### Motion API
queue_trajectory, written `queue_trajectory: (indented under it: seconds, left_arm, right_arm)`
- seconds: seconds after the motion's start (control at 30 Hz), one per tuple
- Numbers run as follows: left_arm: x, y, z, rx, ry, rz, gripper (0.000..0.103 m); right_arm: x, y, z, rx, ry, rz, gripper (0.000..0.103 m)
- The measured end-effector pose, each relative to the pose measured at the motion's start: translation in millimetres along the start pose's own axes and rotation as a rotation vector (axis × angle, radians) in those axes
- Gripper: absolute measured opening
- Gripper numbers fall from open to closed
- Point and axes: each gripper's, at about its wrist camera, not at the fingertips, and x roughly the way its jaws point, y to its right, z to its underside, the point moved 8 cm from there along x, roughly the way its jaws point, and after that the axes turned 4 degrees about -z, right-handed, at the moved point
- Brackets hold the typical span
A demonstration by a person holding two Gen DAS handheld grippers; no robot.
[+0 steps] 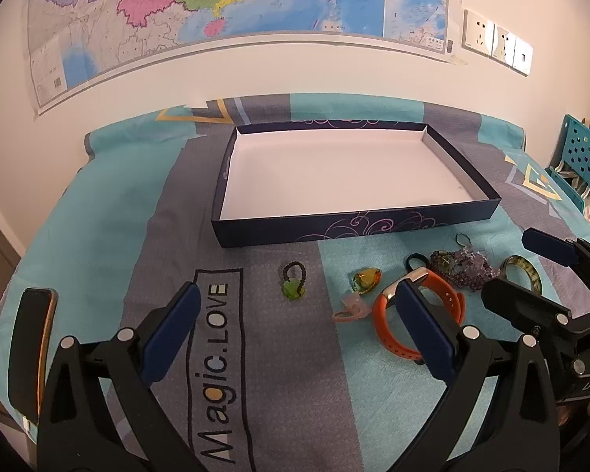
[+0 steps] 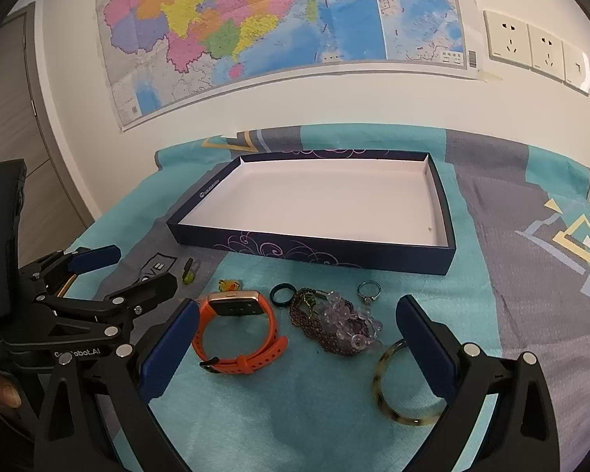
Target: Organize jewelry
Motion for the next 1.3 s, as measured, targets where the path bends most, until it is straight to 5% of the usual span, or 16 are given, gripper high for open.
queue_trajectory:
  seconds: [1.3]
  left_arm:
    - [4.9, 2.1, 2.4, -0.011, -0.001, 0.018, 0.097]
  right_arm:
    - [1.8, 2.0, 2.4, -0.006, -0.006, 0.008, 0.097]
